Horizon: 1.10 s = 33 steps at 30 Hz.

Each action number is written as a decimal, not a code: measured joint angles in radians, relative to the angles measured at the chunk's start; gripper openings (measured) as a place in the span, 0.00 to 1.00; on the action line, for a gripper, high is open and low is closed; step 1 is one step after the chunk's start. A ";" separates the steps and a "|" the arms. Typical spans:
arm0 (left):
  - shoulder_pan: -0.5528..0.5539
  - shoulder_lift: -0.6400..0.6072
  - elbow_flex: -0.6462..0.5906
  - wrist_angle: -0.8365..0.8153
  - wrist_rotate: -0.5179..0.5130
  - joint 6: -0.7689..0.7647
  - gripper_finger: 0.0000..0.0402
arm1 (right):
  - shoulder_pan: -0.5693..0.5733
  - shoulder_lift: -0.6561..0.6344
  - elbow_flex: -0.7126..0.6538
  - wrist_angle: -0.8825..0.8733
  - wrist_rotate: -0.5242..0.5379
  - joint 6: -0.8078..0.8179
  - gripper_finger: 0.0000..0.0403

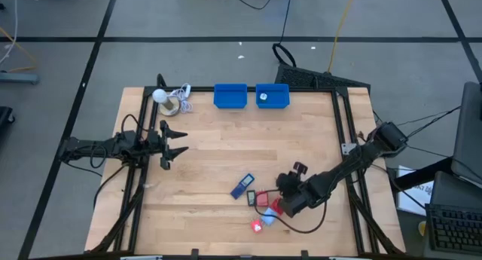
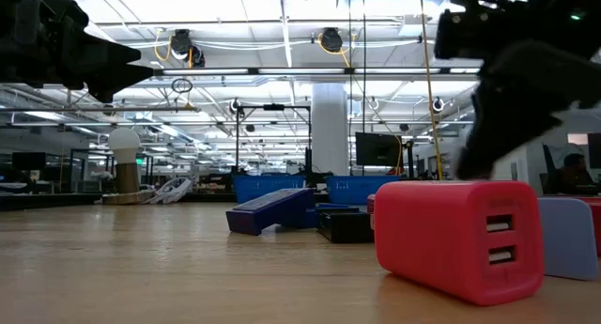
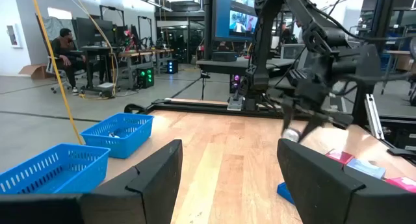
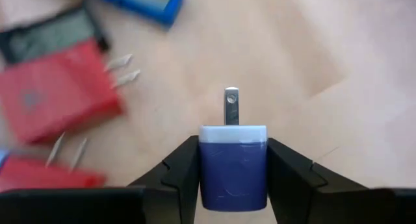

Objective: Pick & Place Office items
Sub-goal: Put the blue charger adapter into the right blue bin

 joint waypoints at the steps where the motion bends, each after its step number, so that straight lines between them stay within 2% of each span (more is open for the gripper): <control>1: 0.000 0.000 0.000 0.000 0.000 0.000 0.64 | -0.007 -0.015 0.000 -0.008 0.035 -0.015 0.32; 5: 0.000 0.000 0.000 0.000 0.000 0.000 0.64 | -0.043 -0.063 -0.004 -0.004 0.137 -0.091 0.32; 8: 0.000 0.000 0.000 0.000 0.000 -0.001 0.64 | -0.083 -0.101 -0.047 0.048 0.149 -0.159 0.32; 12: 0.000 0.000 0.000 0.000 0.000 0.000 0.64 | -0.148 -0.169 -0.184 0.195 0.144 -0.227 0.32; 17: 0.000 0.000 0.000 0.000 0.000 0.000 0.64 | -0.233 -0.272 -0.393 0.481 0.135 -0.312 0.32; 20: 0.000 0.000 0.000 0.000 0.000 0.000 0.64 | -0.297 -0.317 -0.500 0.693 0.084 -0.424 0.32; 26: 0.000 0.000 0.000 0.000 0.000 0.000 0.64 | -0.464 -0.334 -0.638 1.052 -0.096 -0.647 0.32; 33: 0.000 0.000 0.000 0.000 0.000 0.000 0.64 | -0.692 -0.334 -0.661 1.222 -0.351 -0.825 0.32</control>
